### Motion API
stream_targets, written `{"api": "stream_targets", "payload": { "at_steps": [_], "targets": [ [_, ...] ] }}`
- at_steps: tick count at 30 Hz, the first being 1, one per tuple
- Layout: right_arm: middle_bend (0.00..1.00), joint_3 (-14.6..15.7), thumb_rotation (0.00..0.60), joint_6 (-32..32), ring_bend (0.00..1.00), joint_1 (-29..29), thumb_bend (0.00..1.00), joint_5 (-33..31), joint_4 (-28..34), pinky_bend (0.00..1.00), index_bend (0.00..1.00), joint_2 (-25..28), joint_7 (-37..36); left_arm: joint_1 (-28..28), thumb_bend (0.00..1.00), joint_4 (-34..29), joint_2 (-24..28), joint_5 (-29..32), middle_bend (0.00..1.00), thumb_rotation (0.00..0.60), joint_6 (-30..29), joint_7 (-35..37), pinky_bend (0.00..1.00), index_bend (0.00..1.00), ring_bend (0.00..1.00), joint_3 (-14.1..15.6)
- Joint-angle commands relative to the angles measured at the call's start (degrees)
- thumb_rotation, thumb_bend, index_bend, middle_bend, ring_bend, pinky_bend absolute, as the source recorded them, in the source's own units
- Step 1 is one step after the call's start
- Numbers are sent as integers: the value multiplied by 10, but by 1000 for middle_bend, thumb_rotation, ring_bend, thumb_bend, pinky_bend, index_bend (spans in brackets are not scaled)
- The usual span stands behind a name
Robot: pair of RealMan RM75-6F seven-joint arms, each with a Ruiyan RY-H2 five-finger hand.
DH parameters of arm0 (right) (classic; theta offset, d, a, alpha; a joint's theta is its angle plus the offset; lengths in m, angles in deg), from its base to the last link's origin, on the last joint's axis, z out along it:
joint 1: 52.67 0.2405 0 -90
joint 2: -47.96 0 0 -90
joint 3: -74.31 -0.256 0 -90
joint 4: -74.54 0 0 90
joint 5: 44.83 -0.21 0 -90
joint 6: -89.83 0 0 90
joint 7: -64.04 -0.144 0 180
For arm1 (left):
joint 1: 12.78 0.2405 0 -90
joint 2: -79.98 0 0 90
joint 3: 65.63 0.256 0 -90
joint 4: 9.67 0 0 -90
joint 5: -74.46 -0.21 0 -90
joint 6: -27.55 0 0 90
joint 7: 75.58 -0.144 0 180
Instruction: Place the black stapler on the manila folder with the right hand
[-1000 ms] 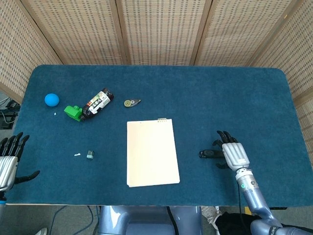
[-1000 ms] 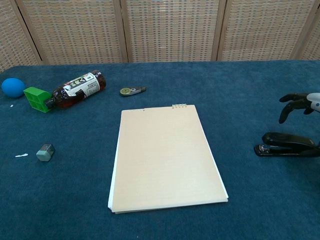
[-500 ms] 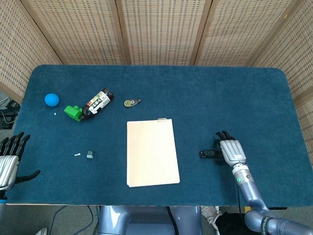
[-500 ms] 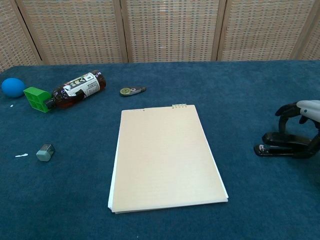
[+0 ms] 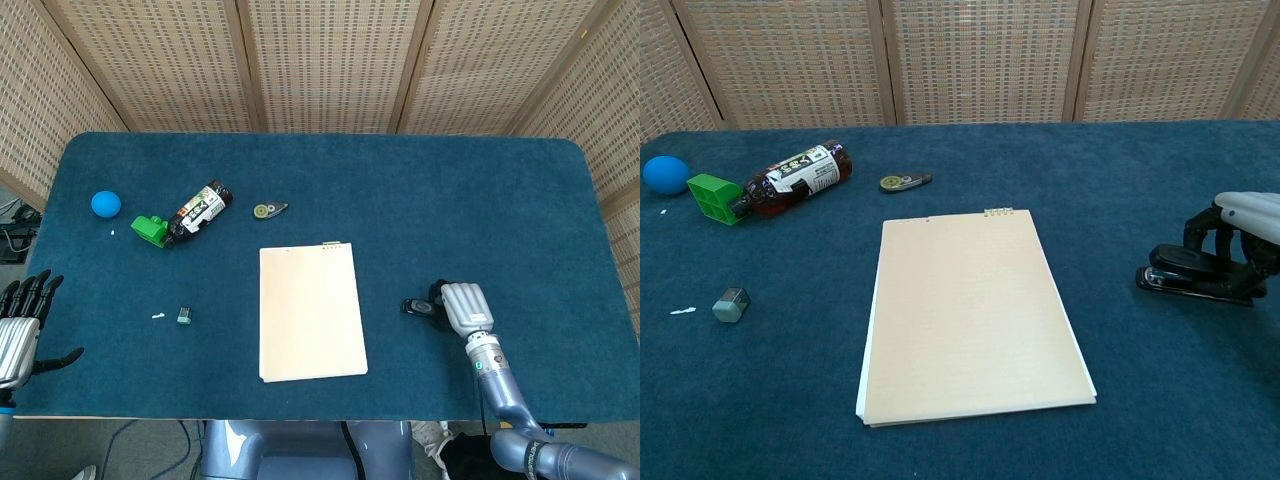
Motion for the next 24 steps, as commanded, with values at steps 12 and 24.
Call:
{"api": "stream_targets", "payload": {
  "at_steps": [12, 24],
  "targets": [
    [537, -9, 600, -35, 553, 55, 548, -22, 179, 697, 717, -18, 191, 1, 135, -1, 2, 3, 0, 600, -1, 6, 0, 0, 0, -1],
    [538, -31, 600, -55, 553, 126, 547, -120, 194, 697, 718, -119, 320, 0, 134, -1, 7, 8, 0, 600, 5, 19, 0, 0, 0, -1]
  ]
}}
